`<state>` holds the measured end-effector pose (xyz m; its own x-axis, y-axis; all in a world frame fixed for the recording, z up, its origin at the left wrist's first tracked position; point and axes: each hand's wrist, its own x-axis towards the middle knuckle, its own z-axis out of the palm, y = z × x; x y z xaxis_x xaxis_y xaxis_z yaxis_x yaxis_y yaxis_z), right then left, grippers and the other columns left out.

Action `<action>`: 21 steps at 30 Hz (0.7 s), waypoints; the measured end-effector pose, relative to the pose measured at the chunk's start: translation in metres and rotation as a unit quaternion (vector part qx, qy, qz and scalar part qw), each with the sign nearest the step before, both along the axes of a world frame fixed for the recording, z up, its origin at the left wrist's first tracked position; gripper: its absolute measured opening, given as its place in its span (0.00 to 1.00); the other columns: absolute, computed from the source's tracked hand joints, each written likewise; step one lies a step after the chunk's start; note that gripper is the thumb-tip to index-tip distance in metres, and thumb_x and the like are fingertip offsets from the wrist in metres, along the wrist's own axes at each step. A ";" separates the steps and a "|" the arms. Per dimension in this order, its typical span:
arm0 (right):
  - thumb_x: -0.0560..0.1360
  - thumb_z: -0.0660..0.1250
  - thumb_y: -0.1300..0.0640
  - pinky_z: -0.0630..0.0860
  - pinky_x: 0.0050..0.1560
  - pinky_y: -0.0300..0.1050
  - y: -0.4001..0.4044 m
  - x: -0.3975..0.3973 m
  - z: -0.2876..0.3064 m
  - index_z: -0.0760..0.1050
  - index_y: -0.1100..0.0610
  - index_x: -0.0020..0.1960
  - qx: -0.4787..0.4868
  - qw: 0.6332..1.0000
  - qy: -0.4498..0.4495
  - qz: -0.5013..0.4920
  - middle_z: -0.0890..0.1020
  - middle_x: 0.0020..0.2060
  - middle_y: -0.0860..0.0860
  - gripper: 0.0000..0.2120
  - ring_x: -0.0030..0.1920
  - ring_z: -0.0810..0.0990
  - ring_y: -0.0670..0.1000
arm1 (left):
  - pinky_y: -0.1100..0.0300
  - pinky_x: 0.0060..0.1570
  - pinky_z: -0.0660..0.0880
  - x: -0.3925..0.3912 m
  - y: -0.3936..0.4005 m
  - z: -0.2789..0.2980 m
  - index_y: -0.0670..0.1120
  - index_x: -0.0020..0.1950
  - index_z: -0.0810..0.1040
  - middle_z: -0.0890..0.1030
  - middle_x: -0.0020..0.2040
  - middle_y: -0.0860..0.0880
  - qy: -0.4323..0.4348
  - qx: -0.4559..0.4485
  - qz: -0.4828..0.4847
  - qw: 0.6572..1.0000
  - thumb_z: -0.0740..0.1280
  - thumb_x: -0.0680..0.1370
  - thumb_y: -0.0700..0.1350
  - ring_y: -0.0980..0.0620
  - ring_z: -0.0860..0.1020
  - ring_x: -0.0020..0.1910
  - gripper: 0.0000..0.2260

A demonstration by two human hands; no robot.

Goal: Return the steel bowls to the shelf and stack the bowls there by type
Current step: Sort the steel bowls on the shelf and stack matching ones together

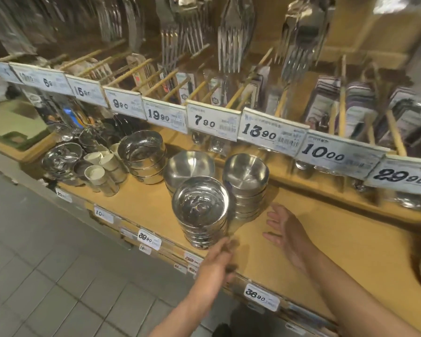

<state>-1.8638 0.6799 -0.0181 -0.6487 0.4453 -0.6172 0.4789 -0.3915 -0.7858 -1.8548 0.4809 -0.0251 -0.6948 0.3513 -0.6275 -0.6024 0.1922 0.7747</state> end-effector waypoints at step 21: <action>0.83 0.53 0.43 0.77 0.45 0.47 0.041 -0.050 -0.052 0.74 0.45 0.66 -0.029 0.993 0.076 0.082 0.79 0.60 0.43 0.17 0.61 0.77 0.46 | 0.45 0.71 0.71 -0.012 0.106 -0.066 0.85 0.58 0.65 0.79 0.68 0.59 0.119 0.027 0.171 0.978 0.65 0.75 0.48 0.51 0.78 0.66 0.29</action>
<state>-1.9143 0.7214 -0.0703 -0.7967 0.2929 -0.5287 0.4182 -0.3644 -0.8321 -1.8667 0.5865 -0.0914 -0.9015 0.1006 -0.4209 -0.4260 -0.0350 0.9040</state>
